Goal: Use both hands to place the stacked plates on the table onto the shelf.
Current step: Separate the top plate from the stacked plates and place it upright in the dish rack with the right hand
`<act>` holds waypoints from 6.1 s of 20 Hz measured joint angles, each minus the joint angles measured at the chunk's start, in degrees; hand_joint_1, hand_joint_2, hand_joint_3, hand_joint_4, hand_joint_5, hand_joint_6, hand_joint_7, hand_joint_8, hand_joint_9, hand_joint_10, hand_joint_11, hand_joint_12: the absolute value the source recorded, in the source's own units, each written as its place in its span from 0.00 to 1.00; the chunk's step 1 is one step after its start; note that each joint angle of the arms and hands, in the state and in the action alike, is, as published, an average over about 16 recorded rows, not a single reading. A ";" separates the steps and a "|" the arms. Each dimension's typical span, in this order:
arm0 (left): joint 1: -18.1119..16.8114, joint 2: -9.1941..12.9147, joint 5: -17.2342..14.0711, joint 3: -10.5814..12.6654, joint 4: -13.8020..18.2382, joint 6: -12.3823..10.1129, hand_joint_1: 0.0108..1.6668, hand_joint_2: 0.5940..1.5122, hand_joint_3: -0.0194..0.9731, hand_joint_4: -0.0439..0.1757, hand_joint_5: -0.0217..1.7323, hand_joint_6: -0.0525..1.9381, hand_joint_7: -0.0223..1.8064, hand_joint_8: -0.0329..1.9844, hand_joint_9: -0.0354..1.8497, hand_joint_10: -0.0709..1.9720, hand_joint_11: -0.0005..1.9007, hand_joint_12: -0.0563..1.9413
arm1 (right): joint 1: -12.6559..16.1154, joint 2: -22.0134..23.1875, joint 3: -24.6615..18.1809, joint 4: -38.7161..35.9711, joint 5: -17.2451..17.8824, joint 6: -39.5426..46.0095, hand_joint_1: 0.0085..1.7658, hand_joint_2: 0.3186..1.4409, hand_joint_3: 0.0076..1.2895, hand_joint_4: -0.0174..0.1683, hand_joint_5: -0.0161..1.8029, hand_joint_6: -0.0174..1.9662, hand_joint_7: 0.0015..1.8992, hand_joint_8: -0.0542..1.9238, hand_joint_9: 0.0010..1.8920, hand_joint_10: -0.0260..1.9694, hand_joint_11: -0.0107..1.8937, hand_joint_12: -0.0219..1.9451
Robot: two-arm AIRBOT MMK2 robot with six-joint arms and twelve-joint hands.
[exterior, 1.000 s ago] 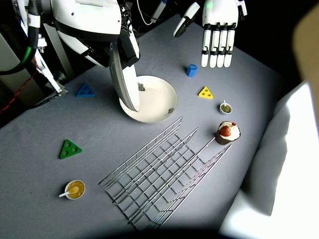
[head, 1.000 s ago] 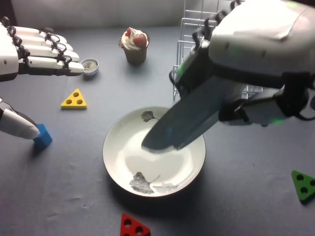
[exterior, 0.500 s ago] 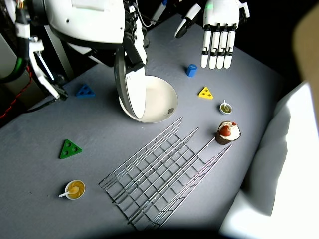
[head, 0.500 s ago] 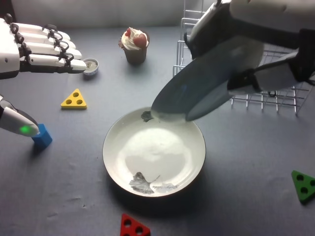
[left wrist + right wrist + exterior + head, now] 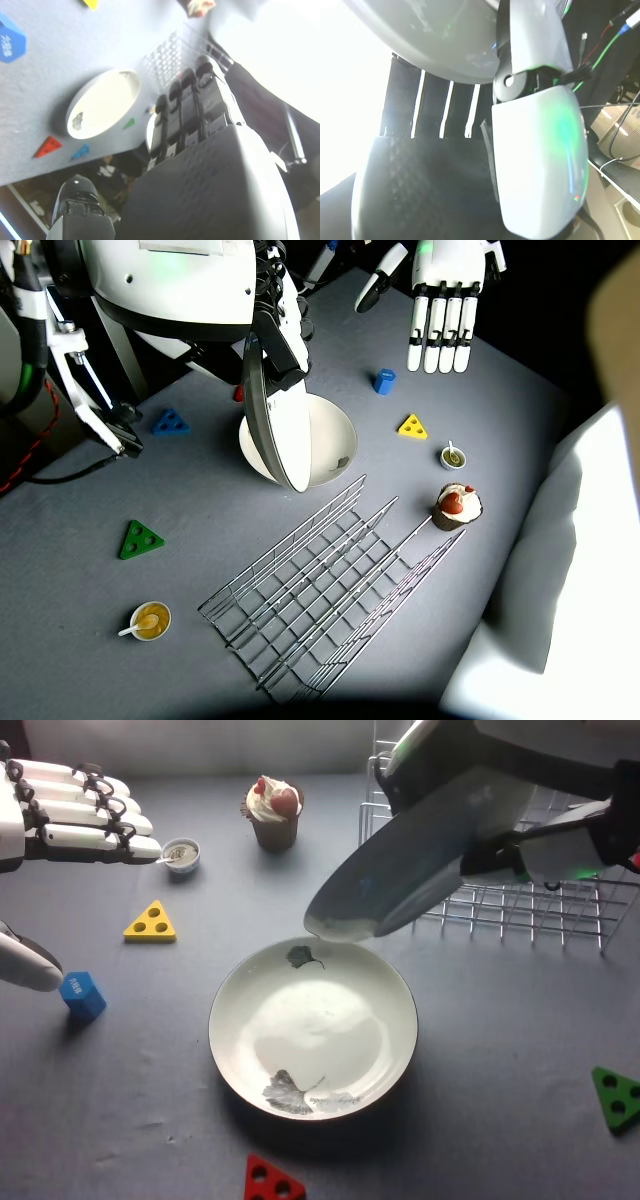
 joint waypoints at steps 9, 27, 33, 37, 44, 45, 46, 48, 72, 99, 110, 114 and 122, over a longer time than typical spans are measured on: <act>-0.03 -0.42 -0.62 0.45 1.53 -0.01 0.00 0.42 0.03 0.21 0.08 0.03 0.09 0.02 0.09 0.04 0.08 0.04 | -1.01 -0.29 1.78 0.72 3.84 -6.92 0.83 0.52 0.00 0.07 0.53 0.51 0.58 0.27 0.61 0.32 0.54 0.69; -0.34 -1.08 -6.29 0.45 4.68 -3.26 0.00 0.42 0.03 0.21 0.08 0.03 0.09 0.02 0.09 0.04 0.06 0.04 | -2.86 -0.71 3.51 7.17 7.77 -21.28 0.83 0.52 0.00 0.12 0.53 0.47 0.60 0.29 0.64 0.30 0.53 0.69; -0.09 -1.77 -8.40 0.33 5.74 -4.03 0.00 0.42 0.03 0.21 0.08 0.03 0.09 0.02 0.09 0.04 0.06 0.04 | -3.33 -0.59 4.22 9.26 8.55 -23.21 0.83 0.52 0.00 0.12 0.54 0.47 0.60 0.27 0.64 0.30 0.54 0.68; 0.16 -2.40 -8.93 0.01 6.15 -4.24 0.00 0.42 0.03 0.21 0.08 0.03 0.09 0.02 0.09 0.04 0.06 0.04 | -3.47 -0.47 4.68 11.04 8.82 -23.28 0.83 0.52 0.00 0.11 0.53 0.47 0.60 0.27 0.64 0.29 0.54 0.67; 0.51 -3.40 -9.12 -0.68 6.15 -4.28 0.00 0.42 0.03 0.21 0.08 0.03 0.09 0.02 0.09 0.04 0.06 0.04 | -3.56 -0.27 5.43 16.75 8.86 -23.44 0.83 0.52 0.00 0.08 0.53 0.46 0.60 0.25 0.64 0.29 0.55 0.66; 0.54 -3.50 -9.12 -0.78 6.13 -4.28 0.00 0.42 0.03 0.21 0.08 0.03 0.09 0.02 0.09 0.04 0.06 0.04 | -3.55 -0.25 5.52 17.72 8.81 -23.48 0.83 0.52 0.00 0.07 0.53 0.46 0.60 0.25 0.64 0.28 0.55 0.66; 0.55 -3.57 -9.12 -0.88 6.12 -4.28 0.00 0.42 0.03 0.21 0.08 0.03 0.09 0.02 0.09 0.04 0.06 0.04 | -3.52 -0.24 5.63 18.74 8.74 -23.50 0.83 0.52 0.00 0.07 0.54 0.46 0.60 0.25 0.64 0.29 0.55 0.66; 0.53 -3.69 -9.15 -1.03 6.12 -4.28 0.00 0.42 0.03 0.21 0.09 0.03 0.09 0.02 0.09 0.04 0.06 0.04 | -3.46 -0.24 5.91 20.92 8.57 -23.56 0.83 0.52 0.00 0.07 0.54 0.47 0.60 0.26 0.64 0.29 0.55 0.66; 0.37 -4.28 -9.57 -1.49 7.83 -5.09 0.00 0.43 0.03 0.21 0.09 0.03 0.10 0.02 0.10 0.04 0.07 0.04 | 0.19 -2.00 12.53 44.77 0.25 -24.41 0.84 0.55 0.00 0.06 0.52 0.47 0.60 0.26 0.64 0.32 0.55 0.68; -0.85 -4.52 -9.97 -2.94 11.28 -6.17 0.00 0.44 0.03 0.20 0.09 0.03 0.10 0.02 0.09 0.04 0.07 0.04 | 5.25 -15.23 34.48 47.22 -15.15 -15.19 0.83 0.55 0.00 0.02 0.52 0.41 0.59 0.28 0.63 0.32 0.54 0.68; -1.28 -4.53 -9.91 -2.89 11.40 -6.19 0.00 0.44 0.03 0.20 0.09 0.03 0.10 0.02 0.08 0.04 0.06 0.04 | 5.83 -18.19 40.27 46.46 -19.95 -14.15 0.83 0.56 0.00 0.02 0.52 0.42 0.59 0.27 0.63 0.31 0.53 0.66; -1.42 -4.56 -9.90 -2.89 11.43 -6.19 0.00 0.44 0.03 0.20 0.09 0.03 0.10 0.02 0.09 0.04 0.07 0.04 | 5.22 -18.57 41.37 45.64 -20.16 -13.93 0.83 0.55 0.00 0.03 0.52 0.43 0.60 0.28 0.63 0.31 0.53 0.65; -1.56 -4.62 -9.83 -2.88 11.41 -6.19 0.00 0.44 0.03 0.20 0.10 0.03 0.10 0.02 0.10 0.04 0.08 0.04 | 3.64 -18.88 42.91 43.83 -19.84 -13.68 0.83 0.55 0.00 0.03 0.51 0.43 0.59 0.30 0.63 0.31 0.53 0.65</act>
